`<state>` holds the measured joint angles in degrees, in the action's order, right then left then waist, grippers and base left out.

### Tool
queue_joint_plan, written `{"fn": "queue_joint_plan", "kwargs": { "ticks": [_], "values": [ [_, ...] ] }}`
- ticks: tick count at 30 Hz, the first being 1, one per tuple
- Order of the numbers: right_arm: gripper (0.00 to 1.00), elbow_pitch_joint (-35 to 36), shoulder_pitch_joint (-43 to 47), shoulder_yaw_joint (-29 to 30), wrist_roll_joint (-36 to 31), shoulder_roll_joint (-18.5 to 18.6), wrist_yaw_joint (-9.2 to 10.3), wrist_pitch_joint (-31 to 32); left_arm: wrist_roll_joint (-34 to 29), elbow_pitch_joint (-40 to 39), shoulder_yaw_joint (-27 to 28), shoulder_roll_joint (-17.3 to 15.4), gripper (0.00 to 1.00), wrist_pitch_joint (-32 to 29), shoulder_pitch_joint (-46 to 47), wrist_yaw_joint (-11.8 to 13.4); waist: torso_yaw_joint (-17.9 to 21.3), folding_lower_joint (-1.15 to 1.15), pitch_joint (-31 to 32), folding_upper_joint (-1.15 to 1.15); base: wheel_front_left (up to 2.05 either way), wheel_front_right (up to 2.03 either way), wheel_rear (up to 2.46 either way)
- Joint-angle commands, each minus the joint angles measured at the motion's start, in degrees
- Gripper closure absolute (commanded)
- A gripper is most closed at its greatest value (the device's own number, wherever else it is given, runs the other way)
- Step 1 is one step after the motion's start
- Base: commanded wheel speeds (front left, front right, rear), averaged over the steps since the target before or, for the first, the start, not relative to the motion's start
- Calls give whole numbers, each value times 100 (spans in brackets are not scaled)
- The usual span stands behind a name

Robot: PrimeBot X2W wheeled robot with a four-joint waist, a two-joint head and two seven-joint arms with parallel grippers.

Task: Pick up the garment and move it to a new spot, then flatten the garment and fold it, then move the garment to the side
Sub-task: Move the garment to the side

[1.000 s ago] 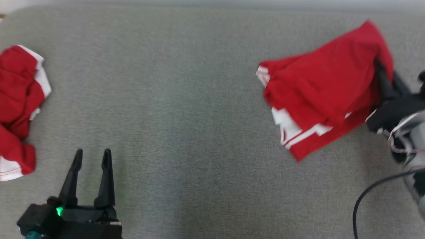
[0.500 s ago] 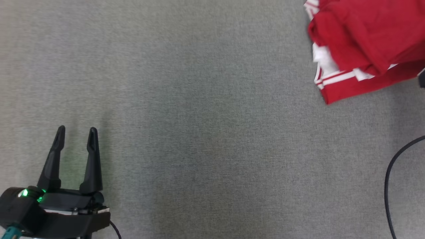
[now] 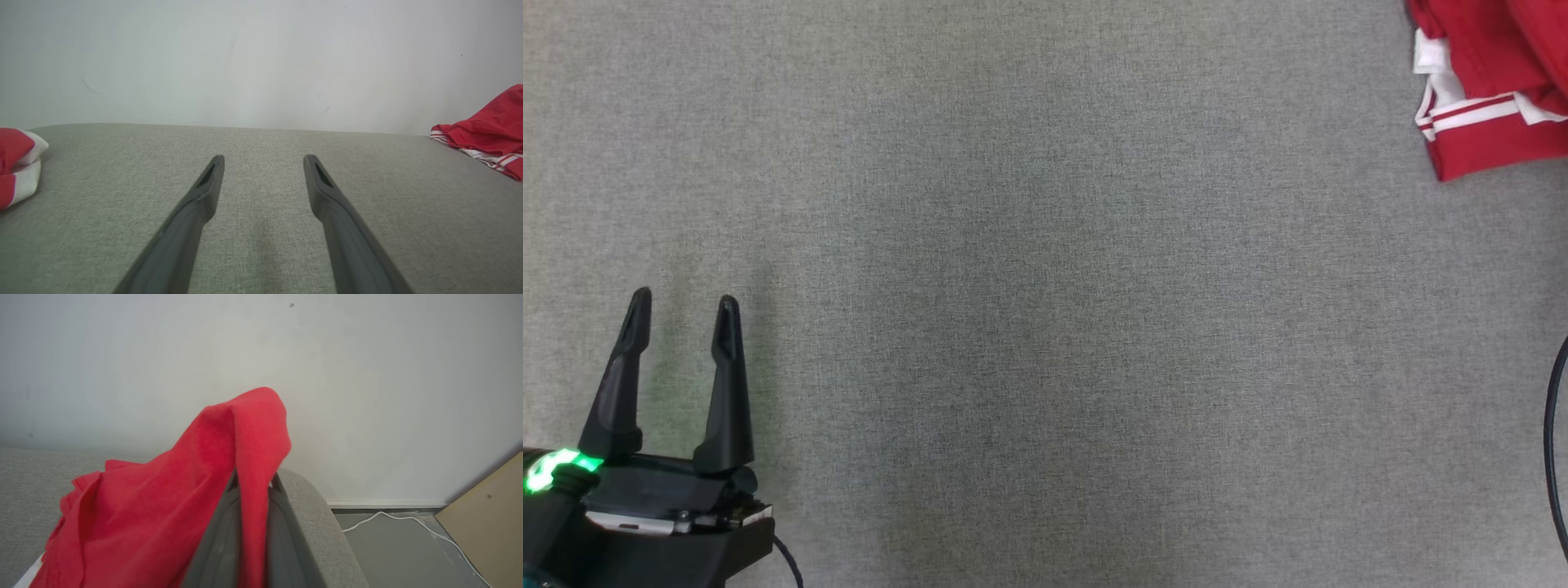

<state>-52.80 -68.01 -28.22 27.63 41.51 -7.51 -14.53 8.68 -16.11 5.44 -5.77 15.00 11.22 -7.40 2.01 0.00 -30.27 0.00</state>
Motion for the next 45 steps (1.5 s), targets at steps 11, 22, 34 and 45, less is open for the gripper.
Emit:
{"fn": "queue_joint_plan", "kwargs": {
  "ticks": [11,22,34,45],
  "values": [
    [0,-245,-254,-122,-330,31,4,-22,-20,-44,75,-26,0,22,-53,-7,-15,0,-26,0,0,0,0],
    [0,507,-107,862,-1151,-219,4,-62,64,129,107,117,0,22,-76,-4,-7,0,285,0,0,0,0],
    [0,2202,1277,1797,-1033,-1316,4,-64,171,542,236,259,0,22,-409,14,106,0,1135,0,0,0,0],
    [0,3007,2721,1978,-1155,-2214,4,-64,304,774,176,286,0,22,-575,175,121,0,1637,0,0,0,0]
  ]
}}
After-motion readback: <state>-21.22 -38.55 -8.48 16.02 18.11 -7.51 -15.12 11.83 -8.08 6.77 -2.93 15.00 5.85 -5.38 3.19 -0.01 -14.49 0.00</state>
